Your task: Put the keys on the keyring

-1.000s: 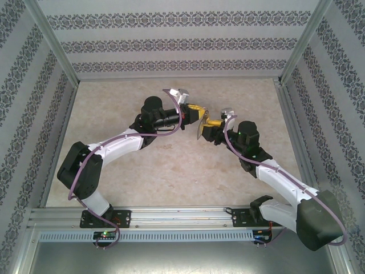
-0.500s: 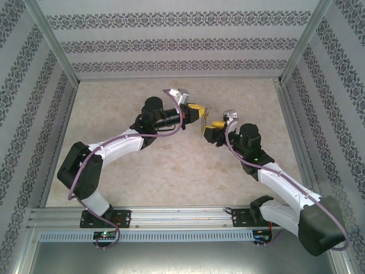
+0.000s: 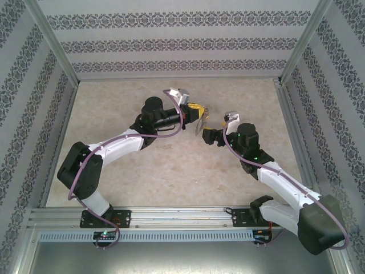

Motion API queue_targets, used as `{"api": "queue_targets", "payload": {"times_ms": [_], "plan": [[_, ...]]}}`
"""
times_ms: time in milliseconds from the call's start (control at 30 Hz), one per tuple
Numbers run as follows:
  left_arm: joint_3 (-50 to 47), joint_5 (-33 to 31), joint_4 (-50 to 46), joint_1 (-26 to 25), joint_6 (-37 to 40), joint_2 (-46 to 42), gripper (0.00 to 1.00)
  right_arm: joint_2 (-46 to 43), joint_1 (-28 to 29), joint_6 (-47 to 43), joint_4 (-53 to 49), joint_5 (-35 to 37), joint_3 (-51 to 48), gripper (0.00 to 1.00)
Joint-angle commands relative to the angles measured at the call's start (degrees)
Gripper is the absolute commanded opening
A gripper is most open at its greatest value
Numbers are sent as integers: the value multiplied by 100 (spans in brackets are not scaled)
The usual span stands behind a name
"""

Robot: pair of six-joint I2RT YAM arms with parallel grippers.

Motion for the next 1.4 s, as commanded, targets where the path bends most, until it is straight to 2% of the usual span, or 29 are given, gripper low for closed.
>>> {"api": "queue_targets", "payload": {"times_ms": [0,100,200,300,433,700,1067,1200,1300,1367], "plan": [[-50,-62,320,-80,142,-65,0,54,-134,67,1,406,109,98],[-67,-76,374,-80,120,-50,0,48,-200,354,130,785,-28,98],[-102,-93,444,-81,101,-44,0,85,-357,597,129,763,-64,98],[-124,-102,489,-81,78,-42,0,-28,-337,558,530,1139,-353,98],[-107,-95,463,-82,81,-40,0,-145,-359,420,357,1444,-394,98],[-39,-110,541,-80,26,40,0,-153,-386,173,197,1277,-248,98],[-94,-285,638,-81,-81,112,0,20,-715,1058,-145,266,612,98],[-122,-328,726,-81,-134,103,0,100,-767,1233,53,-385,818,97],[-150,-372,782,-81,-178,84,0,172,-814,1440,376,-941,895,88],[-175,-382,860,-81,-237,80,0,256,-862,1578,570,-1343,946,75]]}}
